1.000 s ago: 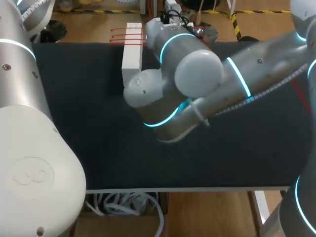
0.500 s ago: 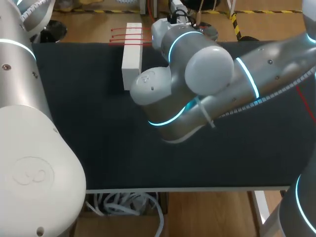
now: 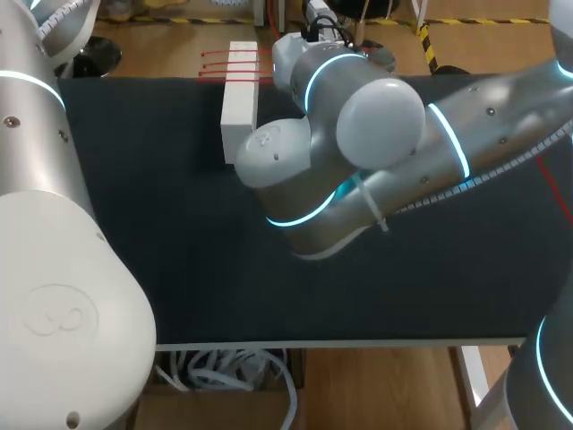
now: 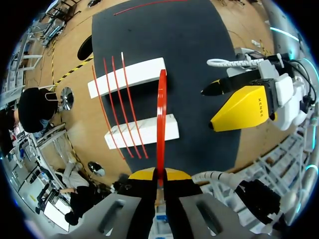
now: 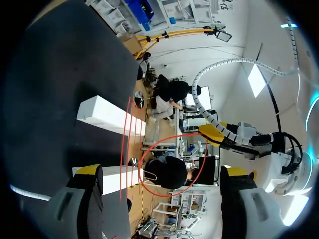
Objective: Grab the tape and strap the tape.
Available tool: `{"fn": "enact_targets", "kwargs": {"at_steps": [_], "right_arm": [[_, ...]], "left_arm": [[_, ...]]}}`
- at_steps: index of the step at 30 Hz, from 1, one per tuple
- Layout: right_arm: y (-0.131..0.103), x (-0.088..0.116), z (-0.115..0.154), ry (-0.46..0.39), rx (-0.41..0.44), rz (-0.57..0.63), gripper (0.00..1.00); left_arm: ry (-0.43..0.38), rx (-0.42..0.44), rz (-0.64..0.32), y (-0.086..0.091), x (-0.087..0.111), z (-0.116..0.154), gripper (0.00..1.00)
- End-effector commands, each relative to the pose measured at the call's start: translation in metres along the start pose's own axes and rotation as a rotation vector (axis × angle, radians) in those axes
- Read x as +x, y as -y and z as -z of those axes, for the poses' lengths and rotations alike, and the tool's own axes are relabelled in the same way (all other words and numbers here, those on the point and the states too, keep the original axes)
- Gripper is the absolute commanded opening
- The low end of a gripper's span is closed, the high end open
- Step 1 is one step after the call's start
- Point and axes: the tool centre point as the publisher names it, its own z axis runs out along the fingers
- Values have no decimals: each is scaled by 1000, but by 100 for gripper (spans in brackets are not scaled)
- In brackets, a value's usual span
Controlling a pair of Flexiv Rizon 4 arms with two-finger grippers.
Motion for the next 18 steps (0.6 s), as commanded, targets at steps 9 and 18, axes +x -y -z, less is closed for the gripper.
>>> {"fn": "enact_targets", "kwargs": {"at_steps": [9,18], "right_arm": [[1,-3,2,-10,-3,3,100],[1,-3,2,-10,-3,3,100]], "left_arm": [[-28,-41,43,-19,-1,-12,0],[-142,-202,145,-85,3,-54,0]]}}
